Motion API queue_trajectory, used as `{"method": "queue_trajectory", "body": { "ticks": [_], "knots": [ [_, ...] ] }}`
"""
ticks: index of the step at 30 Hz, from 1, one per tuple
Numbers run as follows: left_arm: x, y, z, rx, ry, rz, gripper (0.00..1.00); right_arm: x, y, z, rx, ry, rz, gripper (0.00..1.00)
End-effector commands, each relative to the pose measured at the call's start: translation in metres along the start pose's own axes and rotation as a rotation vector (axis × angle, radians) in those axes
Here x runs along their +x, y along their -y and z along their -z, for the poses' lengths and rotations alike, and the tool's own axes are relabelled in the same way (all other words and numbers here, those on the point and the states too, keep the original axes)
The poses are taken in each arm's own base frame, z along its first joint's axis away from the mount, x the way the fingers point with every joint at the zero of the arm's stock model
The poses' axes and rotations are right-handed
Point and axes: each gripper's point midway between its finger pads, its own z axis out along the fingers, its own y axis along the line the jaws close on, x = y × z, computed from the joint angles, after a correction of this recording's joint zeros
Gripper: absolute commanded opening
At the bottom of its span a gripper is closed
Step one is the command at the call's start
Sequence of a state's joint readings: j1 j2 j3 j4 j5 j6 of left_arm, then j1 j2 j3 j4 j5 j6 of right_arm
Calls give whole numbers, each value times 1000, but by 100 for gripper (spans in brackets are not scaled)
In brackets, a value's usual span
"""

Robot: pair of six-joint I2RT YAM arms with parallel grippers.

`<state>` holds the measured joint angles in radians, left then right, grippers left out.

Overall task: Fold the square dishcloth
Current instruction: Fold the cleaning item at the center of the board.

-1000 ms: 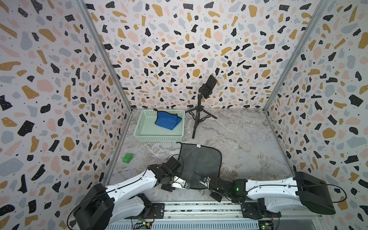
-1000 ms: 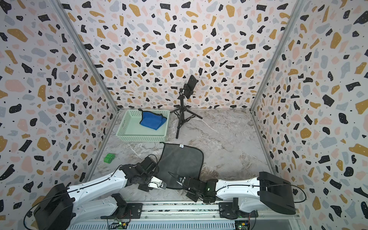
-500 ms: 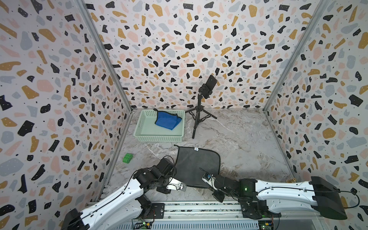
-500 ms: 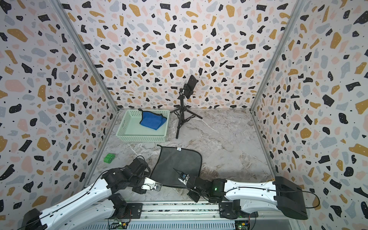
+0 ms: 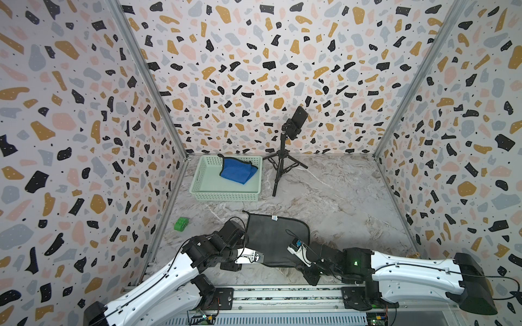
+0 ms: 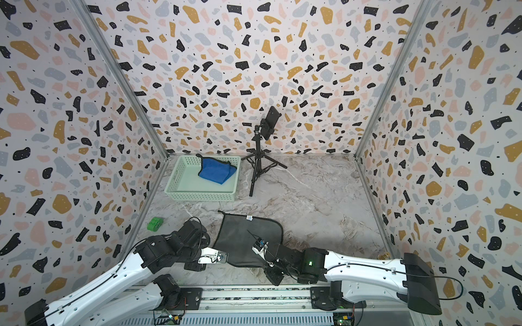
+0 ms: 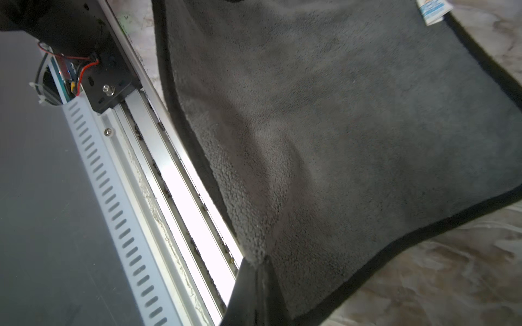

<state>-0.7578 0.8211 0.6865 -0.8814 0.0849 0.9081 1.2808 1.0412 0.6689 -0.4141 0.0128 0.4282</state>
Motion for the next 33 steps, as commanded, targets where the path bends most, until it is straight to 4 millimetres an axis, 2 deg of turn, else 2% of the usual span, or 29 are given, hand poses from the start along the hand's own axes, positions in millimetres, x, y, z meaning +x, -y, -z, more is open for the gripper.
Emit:
{"method": "queue_trajectory", "body": {
  "ticks": [1, 7, 8, 16, 20, 25, 33],
  "knots": [
    [-6, -37, 1, -125, -15, 63, 0, -7, 19, 4, 58, -29, -13, 0],
    [0, -94, -14, -247, -57, 157, 0, -19, 50, -1, 104, -36, -61, 0],
    [2, -101, -18, -258, -65, 170, 0, -23, 61, -2, 123, -32, -81, 0],
    [8, -140, -36, -319, -99, 223, 0, -46, 91, -19, 138, -58, -116, 0],
    [15, -153, -42, -333, -131, 252, 0, -61, 101, -29, 119, -48, -131, 0],
    [30, -158, -56, -326, -173, 270, 0, -74, 113, -41, 117, -50, -138, 0],
    [41, -171, -79, -328, -201, 298, 0, -79, 147, -62, 147, -80, -207, 0]
  ]
}}
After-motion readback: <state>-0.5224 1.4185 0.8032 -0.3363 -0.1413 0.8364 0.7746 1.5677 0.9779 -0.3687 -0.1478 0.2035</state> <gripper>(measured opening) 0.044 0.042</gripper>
